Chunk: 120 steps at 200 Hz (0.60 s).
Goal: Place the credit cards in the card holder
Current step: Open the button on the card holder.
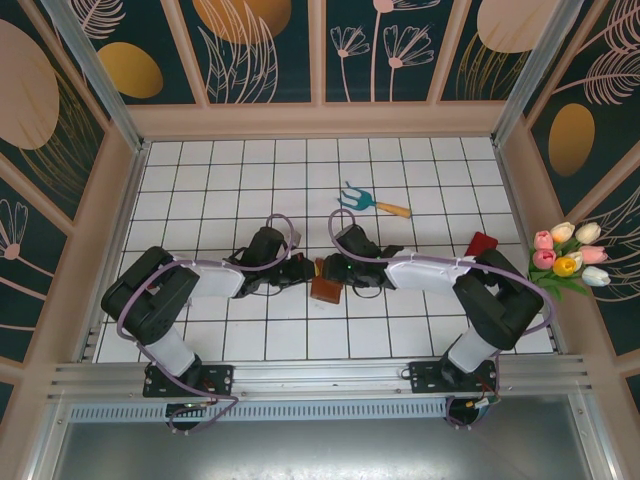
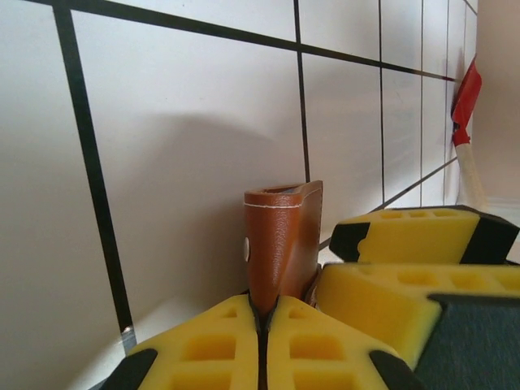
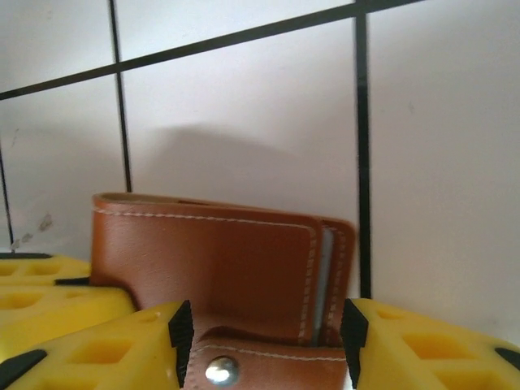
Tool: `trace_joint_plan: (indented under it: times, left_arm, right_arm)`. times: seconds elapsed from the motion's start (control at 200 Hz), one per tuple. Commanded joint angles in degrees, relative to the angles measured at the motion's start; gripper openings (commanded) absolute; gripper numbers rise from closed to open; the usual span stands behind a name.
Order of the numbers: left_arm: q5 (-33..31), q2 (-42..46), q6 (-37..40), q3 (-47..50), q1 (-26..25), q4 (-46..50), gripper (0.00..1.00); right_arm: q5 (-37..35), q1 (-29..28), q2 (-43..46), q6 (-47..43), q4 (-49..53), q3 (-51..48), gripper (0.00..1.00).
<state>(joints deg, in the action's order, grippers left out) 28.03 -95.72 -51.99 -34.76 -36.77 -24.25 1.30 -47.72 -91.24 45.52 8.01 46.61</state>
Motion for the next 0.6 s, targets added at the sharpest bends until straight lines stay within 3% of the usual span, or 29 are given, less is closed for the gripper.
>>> trace_joint_plan:
  times: [0.0, 0.205, 0.315, 0.46, 0.595]
  left_arm:
    - [0.5, 1.1, -1.7, 0.4, -0.3, -2.7, 0.00]
    - [-0.9, 1.6, -2.5, 0.8, -0.3, -2.4, 0.00]
    - [-2.1, 2.4, -3.0, 1.2, -0.3, -2.5, 0.00]
    - [-3.7, 3.6, -2.6, 1.3, -0.3, -1.3, 0.00]
    - [-7.5, 4.9, -0.4, 1.3, -0.2, 3.4, 0.00]
  right_arm:
    - [-2.8, -1.4, -0.4, -1.1, 4.3, 2.0, 0.57]
    - [-2.5, -3.6, -3.8, -1.3, 6.1, 2.3, 0.60]
    - [-7.8, -6.1, -7.3, -0.7, 12.3, 4.0, 0.59]
    - [-15.5, -6.8, -10.1, 1.1, 19.8, 6.3, 0.44]
    - [-18.9, -6.4, -7.5, 1.7, 22.3, 6.0, 0.30]
